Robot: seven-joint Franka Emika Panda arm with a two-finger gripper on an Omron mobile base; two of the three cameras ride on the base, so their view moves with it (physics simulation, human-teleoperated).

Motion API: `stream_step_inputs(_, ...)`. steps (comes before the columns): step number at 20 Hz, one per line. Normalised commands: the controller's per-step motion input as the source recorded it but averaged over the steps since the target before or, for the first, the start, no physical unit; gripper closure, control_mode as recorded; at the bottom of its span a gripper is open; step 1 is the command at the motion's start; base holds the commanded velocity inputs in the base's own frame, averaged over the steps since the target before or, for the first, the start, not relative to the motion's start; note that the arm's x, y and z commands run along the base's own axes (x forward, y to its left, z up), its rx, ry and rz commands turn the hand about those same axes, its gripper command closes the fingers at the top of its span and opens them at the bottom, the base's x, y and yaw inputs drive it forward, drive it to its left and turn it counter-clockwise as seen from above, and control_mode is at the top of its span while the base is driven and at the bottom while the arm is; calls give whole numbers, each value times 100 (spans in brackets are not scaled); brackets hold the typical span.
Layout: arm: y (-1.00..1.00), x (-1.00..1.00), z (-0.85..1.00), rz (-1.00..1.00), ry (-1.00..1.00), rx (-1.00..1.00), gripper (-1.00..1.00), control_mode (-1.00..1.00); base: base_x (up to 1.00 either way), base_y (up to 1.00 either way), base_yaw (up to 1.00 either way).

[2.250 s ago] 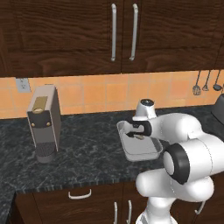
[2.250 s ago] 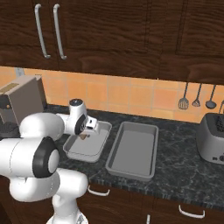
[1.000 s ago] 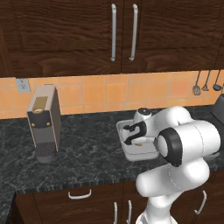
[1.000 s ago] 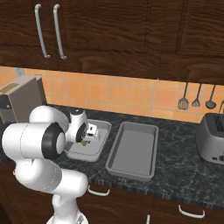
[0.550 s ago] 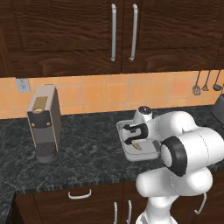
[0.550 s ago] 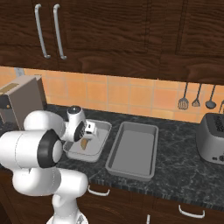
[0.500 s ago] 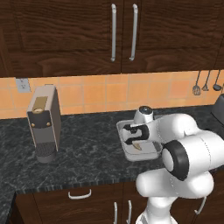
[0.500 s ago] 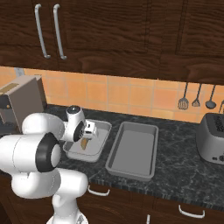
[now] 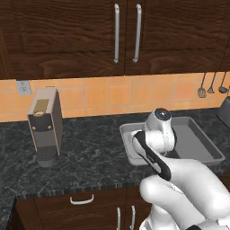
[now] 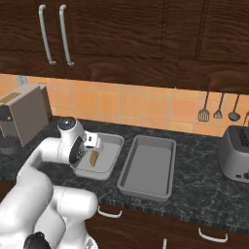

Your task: Place one sweet potato and one chicken drumstick in each tupperware on the nearby counter, to pack two identical lunches.

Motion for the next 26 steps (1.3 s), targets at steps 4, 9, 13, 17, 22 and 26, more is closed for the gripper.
stream_step_inputs(4, -3, -84, 99, -1, -11, -1, -100, -100, 0, 0, 0)
stream_step_inputs(9, -1, -95, 85, -1, -8, 0, -100, -100, 0, 0, 0)
stream_step_inputs(13, -7, -100, 84, 0, -14, 0, -100, -100, 0, 0, 0)
stream_step_inputs(17, -10, -75, 52, 0, -13, 0, -100, 100, -25, -7, 0)
stream_step_inputs(22, 0, 0, 0, 0, 0, 0, -100, 100, -100, -77, -5)
stream_step_inputs(26, 0, 0, 0, 0, 0, 0, -100, 100, -100, -98, -9)
